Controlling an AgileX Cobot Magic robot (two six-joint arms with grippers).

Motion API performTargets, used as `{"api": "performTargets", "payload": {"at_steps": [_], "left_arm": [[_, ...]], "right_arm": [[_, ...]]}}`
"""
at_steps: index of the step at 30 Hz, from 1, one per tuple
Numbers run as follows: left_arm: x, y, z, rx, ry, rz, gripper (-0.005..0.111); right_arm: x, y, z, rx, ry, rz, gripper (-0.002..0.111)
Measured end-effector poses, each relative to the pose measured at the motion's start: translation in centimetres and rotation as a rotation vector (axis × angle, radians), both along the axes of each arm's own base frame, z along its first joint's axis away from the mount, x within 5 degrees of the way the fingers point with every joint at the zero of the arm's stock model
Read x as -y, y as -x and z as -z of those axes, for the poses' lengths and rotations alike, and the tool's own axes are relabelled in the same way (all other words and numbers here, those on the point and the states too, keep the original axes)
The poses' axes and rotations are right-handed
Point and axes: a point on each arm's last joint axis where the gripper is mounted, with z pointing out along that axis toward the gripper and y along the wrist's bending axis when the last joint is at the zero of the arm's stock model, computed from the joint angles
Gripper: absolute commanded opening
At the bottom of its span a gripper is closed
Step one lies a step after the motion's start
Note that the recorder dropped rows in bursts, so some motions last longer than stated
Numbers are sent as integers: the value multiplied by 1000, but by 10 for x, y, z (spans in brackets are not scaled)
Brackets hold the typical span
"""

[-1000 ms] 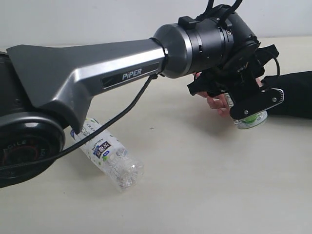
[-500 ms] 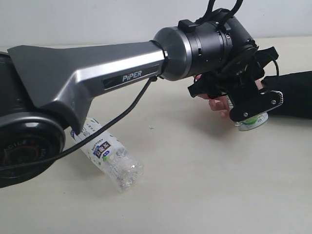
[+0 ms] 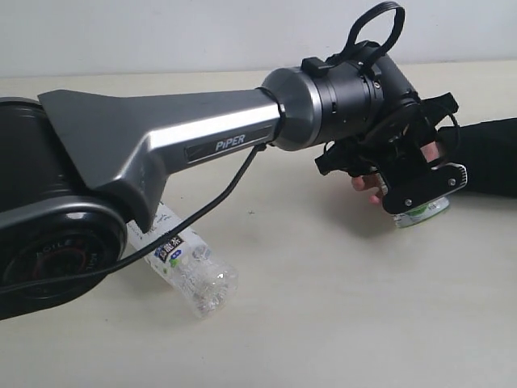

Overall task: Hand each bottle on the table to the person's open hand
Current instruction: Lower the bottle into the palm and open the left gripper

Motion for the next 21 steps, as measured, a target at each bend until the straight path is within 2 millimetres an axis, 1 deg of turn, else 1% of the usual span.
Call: {"api": "performTargets", "payload": {"at_steps": [2, 15, 16, 18, 21], "left_arm": [[1, 0, 3, -2, 1, 0, 28], [1, 0, 3, -4, 14, -11, 29], [1, 0, 3, -6, 18, -16, 30], [1, 0, 3, -9, 23, -23, 37], [1, 0, 3, -12, 28, -30, 53]], "right_arm": [[0, 0, 0, 0, 0, 0, 1], [0, 0, 0, 0, 0, 0, 1], [0, 0, 0, 0, 0, 0, 1], [0, 0, 0, 0, 0, 0, 1], [0, 0, 0, 0, 0, 0, 1]]}}
